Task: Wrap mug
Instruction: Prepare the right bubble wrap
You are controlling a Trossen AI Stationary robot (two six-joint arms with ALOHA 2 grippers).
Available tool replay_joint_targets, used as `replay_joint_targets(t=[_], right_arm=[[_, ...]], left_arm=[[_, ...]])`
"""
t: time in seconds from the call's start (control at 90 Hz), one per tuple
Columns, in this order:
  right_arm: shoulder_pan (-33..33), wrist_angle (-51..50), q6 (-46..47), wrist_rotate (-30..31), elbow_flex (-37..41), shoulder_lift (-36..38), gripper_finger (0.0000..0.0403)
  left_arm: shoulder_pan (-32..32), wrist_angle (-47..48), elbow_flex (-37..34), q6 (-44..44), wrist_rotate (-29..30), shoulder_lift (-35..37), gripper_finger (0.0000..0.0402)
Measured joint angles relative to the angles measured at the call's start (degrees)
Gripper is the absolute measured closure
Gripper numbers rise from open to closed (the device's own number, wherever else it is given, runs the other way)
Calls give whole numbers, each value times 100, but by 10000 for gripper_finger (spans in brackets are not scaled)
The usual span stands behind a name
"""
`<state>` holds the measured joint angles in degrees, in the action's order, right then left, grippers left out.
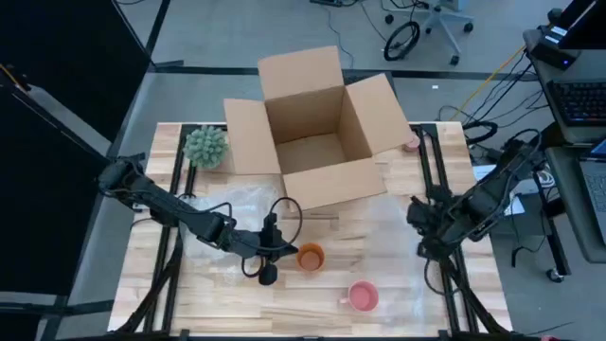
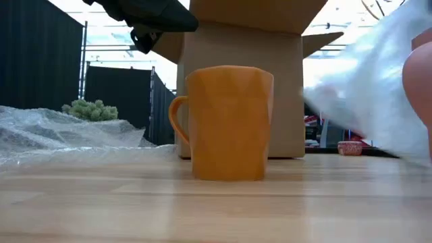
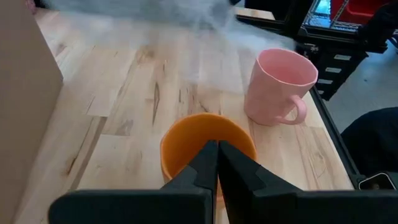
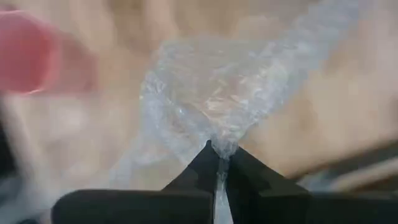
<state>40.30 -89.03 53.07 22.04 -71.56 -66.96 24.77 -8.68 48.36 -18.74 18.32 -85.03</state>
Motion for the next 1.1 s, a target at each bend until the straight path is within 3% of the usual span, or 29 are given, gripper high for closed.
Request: replay_joint_targets(t=[0.356,0.544,0.844,0.967,1.1], right_arm=[[-479,533,-468,208,2445,-28,220],[-548,494,-374,-965,2103,-24,148],[-228,1027,388,-1148,990,9,128],[-65,1588,474,-765,1142,9,130],[-106,2321,536,-592,1904,-76,131]], left_arm=[[0,2,0,-29,0,0,402],[0,7,0,-35,0,0,402],[0,9,0,-37,-2,0,402],[0,19,0,-37,-2,0,402],[0,22,0,-35,-2,0,402]])
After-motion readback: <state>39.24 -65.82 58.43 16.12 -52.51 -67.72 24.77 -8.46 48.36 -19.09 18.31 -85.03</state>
